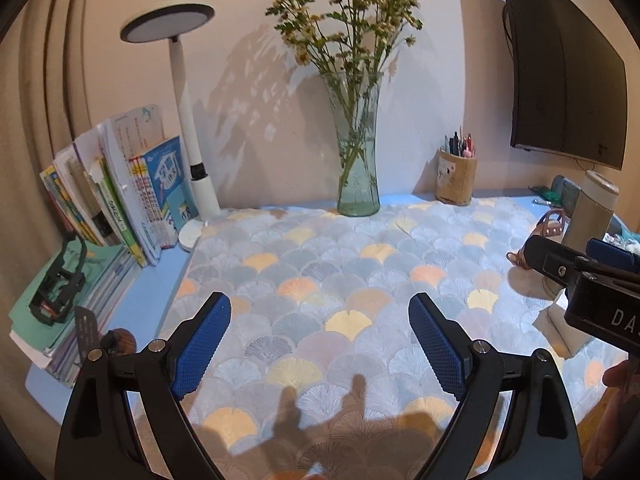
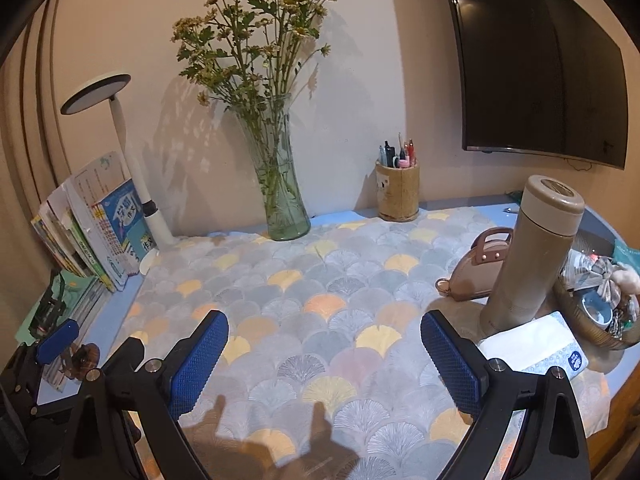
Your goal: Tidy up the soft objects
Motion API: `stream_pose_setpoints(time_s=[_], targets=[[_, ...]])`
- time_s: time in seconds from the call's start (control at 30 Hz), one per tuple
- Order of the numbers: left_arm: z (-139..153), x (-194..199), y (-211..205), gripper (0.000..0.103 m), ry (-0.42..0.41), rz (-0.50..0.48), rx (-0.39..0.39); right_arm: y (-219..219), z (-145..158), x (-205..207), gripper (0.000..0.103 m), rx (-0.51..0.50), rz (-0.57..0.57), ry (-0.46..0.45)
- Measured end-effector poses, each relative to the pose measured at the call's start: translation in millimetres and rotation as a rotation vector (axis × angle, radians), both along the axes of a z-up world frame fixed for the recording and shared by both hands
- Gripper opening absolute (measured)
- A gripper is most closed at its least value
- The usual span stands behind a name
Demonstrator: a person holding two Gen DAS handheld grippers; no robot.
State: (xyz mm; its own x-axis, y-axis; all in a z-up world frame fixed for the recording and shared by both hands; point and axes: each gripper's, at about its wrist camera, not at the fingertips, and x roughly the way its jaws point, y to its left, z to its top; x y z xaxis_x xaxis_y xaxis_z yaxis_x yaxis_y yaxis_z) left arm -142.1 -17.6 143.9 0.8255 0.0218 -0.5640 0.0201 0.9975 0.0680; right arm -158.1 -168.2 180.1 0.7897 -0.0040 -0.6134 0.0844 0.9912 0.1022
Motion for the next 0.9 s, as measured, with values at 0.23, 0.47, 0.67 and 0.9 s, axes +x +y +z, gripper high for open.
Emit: stream_pose_setpoints(time_s=[0.23, 0.47, 0.67, 0.9], targets=[[-9.9, 12.5, 0.2, 0.090, 0.046, -0.010, -0.035, 0.0, -6.5, 4.6, 0.097, -0.010, -0.001, 0.006], [-15.0, 18.0, -6.6, 0.090, 0.061, -0.029, -0.030, 3.9, -15.6, 8.9, 0.097, -0.054, 0.007, 0.028], [-9.5, 16.7, -9.5, 0.090, 0.054, -0.046, -0.037, 4.4, -15.0, 9.6, 0.097, -0.099, -0.009, 0.024], [-11.1, 15.6, -4.9, 0.090, 0.015, -0.015, -0.030, 2.4, -13.8, 9.5, 0.097, -0.091, -0.008, 0.027]])
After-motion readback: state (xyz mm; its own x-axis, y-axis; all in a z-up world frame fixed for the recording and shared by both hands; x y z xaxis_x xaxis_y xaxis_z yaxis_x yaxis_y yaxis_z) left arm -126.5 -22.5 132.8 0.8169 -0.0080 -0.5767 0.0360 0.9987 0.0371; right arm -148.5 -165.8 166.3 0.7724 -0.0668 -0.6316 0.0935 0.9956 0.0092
